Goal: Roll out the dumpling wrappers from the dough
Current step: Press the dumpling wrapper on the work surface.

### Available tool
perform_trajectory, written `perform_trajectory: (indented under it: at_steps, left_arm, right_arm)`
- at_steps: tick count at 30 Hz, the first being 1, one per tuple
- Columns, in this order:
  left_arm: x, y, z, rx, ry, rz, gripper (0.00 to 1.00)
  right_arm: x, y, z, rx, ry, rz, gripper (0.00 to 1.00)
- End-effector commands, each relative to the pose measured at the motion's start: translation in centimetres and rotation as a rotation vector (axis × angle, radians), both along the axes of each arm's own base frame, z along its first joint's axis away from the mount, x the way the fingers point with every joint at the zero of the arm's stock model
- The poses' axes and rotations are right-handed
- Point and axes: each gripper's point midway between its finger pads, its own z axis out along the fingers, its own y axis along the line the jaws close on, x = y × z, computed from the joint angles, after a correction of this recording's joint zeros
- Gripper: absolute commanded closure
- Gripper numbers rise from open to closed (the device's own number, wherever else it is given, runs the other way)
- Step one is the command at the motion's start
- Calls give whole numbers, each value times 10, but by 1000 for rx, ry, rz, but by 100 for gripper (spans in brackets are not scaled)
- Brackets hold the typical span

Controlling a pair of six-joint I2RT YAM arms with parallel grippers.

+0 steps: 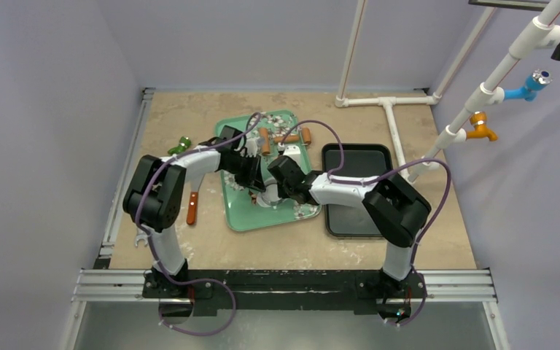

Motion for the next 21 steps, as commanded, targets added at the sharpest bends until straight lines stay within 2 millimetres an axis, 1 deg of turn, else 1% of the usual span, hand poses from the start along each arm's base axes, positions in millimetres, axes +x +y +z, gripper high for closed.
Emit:
perform_trajectory:
  at_steps: [1,2,3,4,5,8,10,11,13,16,19,21]
  left_arm:
    - [-11,4,-24,63,92,-41,100]
    - [1,4,-22,64,72,-28,100]
    - [11,5,-19,65,54,-17,100]
    - [20,5,-16,67,39,-11,100]
    - [25,4,-14,61,38,-14,100]
    - [28,1,-12,55,39,-14,100]
    - [27,2,-11,55,39,-12,100]
    - [24,3,-10,53,42,-13,100]
    - [14,4,-8,48,32,-18,100]
    - [-5,6,-6,55,11,-46,100]
    - [-29,7,-12,58,57,-78,100]
    - [-43,9,-20,61,100,-93,100]
  right_arm:
    - [-18,-16,-37,-8,111,-21,100]
    - [-30,-17,-43,1,139,-22,100]
    - [-39,-15,-43,13,152,-22,100]
    - [-49,-12,-42,16,159,-20,100]
    - [-57,-10,-40,16,163,-19,100]
    - [-73,-6,-38,18,173,-18,100]
    - [-77,-2,-40,34,189,-9,100]
    - [-76,1,-39,41,188,1,100]
    - [-62,-3,-36,5,155,-4,100]
    - [-31,-2,-27,-32,97,8,100]
    - [-1,2,-18,-40,58,9,100]
    - [14,5,-10,-39,29,11,100]
